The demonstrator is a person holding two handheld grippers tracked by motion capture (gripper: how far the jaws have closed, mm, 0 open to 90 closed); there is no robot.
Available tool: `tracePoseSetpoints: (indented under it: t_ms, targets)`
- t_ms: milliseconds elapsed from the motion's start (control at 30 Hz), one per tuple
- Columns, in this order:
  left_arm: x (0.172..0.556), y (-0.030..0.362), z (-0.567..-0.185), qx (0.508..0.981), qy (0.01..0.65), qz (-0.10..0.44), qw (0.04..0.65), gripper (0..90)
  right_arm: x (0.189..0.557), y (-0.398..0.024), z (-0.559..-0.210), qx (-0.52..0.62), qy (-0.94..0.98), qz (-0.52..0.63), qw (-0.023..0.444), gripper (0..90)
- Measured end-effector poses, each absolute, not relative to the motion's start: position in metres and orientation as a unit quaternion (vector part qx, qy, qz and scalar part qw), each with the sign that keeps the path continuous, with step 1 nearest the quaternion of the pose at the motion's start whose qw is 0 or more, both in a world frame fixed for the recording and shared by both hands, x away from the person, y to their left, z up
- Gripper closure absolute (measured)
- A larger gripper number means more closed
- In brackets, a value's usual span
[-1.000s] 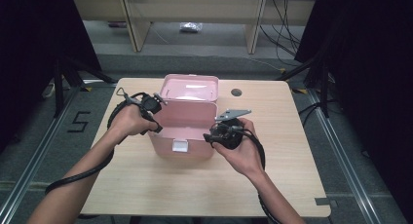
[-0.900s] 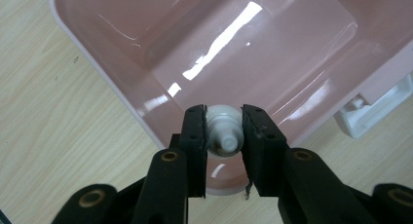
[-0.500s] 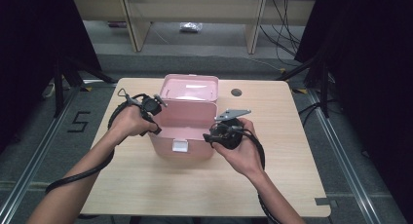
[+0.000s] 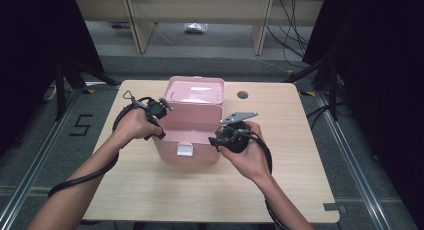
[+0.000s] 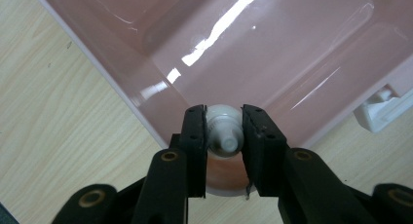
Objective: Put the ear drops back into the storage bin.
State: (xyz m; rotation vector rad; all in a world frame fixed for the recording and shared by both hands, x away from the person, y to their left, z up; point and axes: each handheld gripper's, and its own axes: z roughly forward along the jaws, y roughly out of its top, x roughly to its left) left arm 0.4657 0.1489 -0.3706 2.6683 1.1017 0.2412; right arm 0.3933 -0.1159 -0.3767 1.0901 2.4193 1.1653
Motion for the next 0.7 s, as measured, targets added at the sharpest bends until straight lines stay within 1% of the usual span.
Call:
tracePoseSetpoints:
  t_ms: [233,333,533,667,700]
  targets:
    - [0.4668,0.1469,-0.373,0.914,0.38,0.081,0.119,71.5,0.3937,-0.1158,-0.3755,0.371,0.83,0.398,0.122,66.5]
    - [0.4677,0.1462,-0.3733,0.915,0.379,0.08,0.116,71.5,0.3935,-0.1155,-0.3753,0.374,0.831,0.399,0.107,66.4]
    - [0.4693,0.1453,-0.3753,0.917,0.377,0.076,0.109,71.5,0.3941,-0.1158,-0.3758,0.368,0.831,0.4,0.118,66.4]
    - [0.4706,0.1445,-0.3766,0.917,0.377,0.075,0.106,71.5,0.3928,-0.1159,-0.3746,0.378,0.83,0.393,0.114,66.4]
    - [0.4711,0.1445,-0.3766,0.917,0.377,0.074,0.105,71.5,0.3939,-0.1166,-0.3748,0.368,0.832,0.395,0.122,66.4]
